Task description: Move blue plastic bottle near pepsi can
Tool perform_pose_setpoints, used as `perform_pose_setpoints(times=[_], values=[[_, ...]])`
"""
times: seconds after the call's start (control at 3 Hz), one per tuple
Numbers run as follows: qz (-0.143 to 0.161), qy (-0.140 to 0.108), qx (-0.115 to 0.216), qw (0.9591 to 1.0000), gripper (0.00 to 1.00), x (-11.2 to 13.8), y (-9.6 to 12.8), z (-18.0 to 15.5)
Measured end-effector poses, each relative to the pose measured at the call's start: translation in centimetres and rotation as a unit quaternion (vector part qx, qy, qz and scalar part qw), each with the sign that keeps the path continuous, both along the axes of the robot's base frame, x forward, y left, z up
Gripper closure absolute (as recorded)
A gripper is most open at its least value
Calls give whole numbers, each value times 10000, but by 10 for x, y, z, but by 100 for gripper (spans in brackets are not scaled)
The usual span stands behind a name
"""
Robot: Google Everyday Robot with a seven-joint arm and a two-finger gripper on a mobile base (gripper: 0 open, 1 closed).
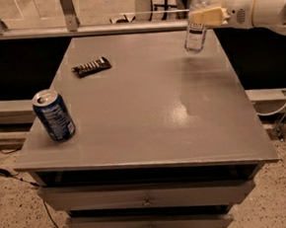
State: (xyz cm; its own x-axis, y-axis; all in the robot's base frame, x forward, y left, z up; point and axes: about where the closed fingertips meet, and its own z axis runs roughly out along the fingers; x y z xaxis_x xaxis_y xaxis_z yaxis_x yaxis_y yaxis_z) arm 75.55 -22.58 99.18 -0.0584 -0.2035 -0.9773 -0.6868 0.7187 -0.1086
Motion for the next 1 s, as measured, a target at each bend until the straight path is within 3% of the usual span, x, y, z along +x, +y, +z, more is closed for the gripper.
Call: perform_pose_setpoints(times=[0.33, 0.67, 1.0], values=[[1, 0, 0, 10000, 100, 0, 0, 0], [148, -48, 164, 9997, 100, -6, 18, 8], [611, -238, 442, 9969, 100, -27, 61, 35]])
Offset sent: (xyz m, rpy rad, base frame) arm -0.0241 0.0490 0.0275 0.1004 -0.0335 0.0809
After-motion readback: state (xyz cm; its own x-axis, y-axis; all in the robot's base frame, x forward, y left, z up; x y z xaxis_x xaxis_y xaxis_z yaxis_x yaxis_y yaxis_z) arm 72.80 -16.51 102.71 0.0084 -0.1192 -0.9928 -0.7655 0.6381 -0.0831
